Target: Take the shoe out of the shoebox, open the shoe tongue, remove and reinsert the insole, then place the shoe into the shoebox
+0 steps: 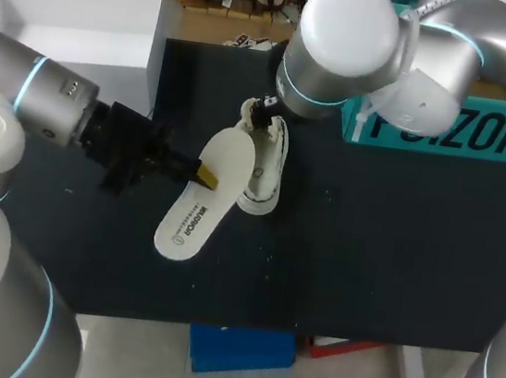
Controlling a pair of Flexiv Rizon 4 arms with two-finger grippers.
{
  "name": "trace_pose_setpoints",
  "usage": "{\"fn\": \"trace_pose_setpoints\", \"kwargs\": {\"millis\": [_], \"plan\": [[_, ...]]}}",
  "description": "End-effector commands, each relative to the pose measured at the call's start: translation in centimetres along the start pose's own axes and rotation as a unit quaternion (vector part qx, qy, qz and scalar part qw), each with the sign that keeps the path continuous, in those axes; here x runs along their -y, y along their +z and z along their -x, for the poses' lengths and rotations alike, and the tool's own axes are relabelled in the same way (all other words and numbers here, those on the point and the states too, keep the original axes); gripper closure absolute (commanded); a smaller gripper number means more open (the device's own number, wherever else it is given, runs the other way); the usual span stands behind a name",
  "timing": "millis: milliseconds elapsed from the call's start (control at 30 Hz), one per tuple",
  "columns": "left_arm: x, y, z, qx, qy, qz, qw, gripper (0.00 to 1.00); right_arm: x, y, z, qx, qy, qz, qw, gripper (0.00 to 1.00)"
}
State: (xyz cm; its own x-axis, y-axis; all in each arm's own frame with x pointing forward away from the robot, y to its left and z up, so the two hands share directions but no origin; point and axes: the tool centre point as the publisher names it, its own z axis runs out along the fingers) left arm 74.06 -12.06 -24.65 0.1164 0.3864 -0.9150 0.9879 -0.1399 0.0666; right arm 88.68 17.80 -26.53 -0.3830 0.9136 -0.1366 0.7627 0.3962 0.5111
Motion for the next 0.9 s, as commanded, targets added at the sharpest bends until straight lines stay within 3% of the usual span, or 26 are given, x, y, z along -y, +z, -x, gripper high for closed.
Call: {"fn": "trace_pose_setpoints", "kwargs": {"millis": [33, 467, 900], "plan": [[0.0, 0.0, -0.3, 0.003, -0.001, 0.0, 1.0, 1.0, 1.8, -1.4, 1.7, -0.079, -0.114, 0.066, 0.988, 0.0], [-0.3, 1.5, -0.4, 0.023, -0.015, -0.022, 0.999, 1.0, 2.0, -1.2, 1.7, -0.074, -0.12, 0.057, 0.988, 0.0], [-1.0, 1.9, -1.0, 0.028, -0.03, -0.031, 0.999, 1.0, 6.9, -5.2, 4.5, -0.055, -0.189, 0.073, 0.978, 0.0]]}}
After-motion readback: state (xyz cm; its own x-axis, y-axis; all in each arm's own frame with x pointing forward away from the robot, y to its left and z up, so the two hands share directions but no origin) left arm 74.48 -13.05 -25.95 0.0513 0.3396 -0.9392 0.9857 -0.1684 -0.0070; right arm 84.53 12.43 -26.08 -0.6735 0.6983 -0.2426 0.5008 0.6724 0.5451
